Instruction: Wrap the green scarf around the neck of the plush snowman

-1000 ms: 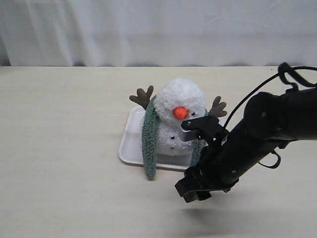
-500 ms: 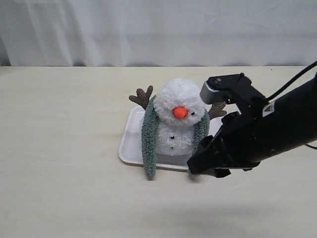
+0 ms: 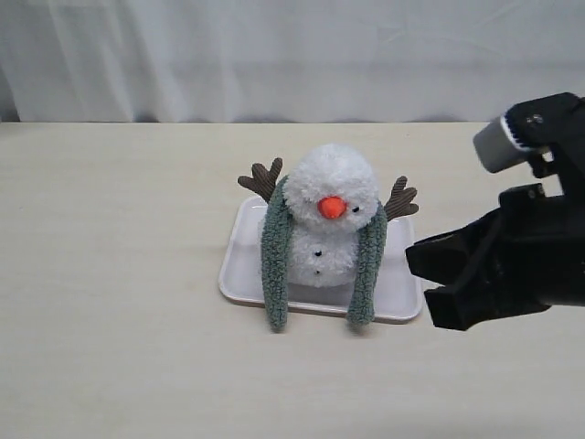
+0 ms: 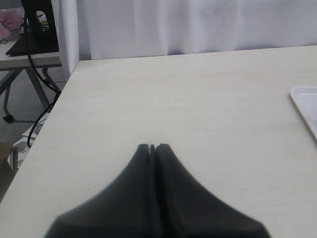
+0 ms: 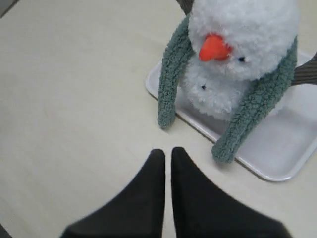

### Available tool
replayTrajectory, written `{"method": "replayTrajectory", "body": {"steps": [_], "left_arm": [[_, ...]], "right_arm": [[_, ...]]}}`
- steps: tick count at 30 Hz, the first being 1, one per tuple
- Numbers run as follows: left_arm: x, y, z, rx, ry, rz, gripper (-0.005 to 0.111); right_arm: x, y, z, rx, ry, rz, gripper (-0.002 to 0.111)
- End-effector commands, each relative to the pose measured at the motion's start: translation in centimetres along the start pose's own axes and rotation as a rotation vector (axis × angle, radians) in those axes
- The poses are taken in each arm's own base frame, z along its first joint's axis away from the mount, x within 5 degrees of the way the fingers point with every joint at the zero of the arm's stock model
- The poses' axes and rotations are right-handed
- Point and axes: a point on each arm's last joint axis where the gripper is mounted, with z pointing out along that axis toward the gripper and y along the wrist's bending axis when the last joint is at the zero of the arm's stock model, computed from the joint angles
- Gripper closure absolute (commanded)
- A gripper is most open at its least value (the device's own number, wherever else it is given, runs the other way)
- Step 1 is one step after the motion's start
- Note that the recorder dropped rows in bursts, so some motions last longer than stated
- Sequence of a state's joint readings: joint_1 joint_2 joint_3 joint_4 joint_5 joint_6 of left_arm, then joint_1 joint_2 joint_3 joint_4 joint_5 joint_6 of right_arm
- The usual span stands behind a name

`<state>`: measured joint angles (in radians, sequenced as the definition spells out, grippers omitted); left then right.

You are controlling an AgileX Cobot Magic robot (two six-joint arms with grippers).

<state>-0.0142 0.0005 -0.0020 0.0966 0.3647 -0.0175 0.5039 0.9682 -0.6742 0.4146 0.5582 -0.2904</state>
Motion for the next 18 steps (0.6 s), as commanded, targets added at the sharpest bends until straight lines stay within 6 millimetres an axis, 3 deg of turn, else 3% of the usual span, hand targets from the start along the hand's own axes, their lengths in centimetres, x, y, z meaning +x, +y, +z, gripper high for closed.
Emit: {"method": "replayTrajectory", "body": {"steps": [1,18], "left_arm": [[0.0,0.0,0.0,0.000,-0.008,-0.001,0.107],[0.0,0.0,0.0,0.000,-0.006,-0.001,0.107]], "right_arm": [[0.6,0.2,-1.9,0.014,-0.089,-0.036,0.104],[4.0,2.2,-10.2,-0.040,-0.324,-0.121,0.104]]}}
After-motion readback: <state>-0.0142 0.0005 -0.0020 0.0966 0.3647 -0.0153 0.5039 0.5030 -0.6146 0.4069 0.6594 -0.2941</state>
